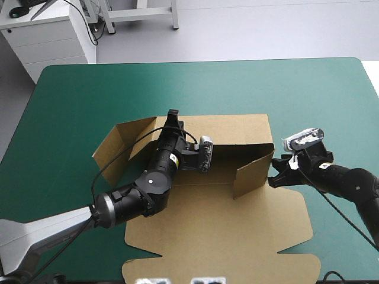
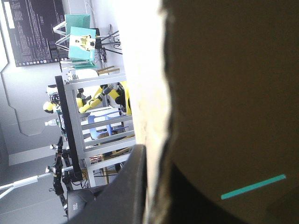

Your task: Fold the box

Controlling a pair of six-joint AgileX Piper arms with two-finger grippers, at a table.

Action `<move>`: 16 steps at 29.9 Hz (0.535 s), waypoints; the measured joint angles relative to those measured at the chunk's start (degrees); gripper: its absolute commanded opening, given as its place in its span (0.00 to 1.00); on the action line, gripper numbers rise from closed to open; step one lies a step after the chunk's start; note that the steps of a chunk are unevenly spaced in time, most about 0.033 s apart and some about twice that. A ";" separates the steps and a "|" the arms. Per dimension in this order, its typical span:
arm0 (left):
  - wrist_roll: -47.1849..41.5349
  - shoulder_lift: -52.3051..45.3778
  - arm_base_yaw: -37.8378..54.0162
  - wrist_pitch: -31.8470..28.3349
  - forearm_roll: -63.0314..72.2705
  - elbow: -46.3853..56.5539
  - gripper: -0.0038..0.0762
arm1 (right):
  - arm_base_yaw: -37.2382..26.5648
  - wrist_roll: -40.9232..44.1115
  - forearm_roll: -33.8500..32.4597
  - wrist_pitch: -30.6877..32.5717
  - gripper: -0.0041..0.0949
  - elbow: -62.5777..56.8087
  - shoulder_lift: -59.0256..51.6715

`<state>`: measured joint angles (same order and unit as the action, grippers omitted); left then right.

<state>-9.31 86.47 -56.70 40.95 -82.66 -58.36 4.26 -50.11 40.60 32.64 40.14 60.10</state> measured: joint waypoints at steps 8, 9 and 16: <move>0.00 -0.05 0.00 -0.86 -0.50 0.00 0.04 | 0.00 -1.79 -0.10 5.30 0.60 0.00 -1.64; 0.00 -0.05 0.00 -0.93 -0.66 0.07 0.04 | 0.00 -1.79 -0.10 6.74 0.60 0.00 -1.64; 0.00 -0.05 0.00 -1.10 -1.45 0.32 0.04 | 0.00 -8.15 7.40 4.23 0.64 -1.04 -0.65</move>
<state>-9.31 86.42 -56.70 39.85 -84.12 -58.04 4.26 -58.25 48.00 36.86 39.10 59.45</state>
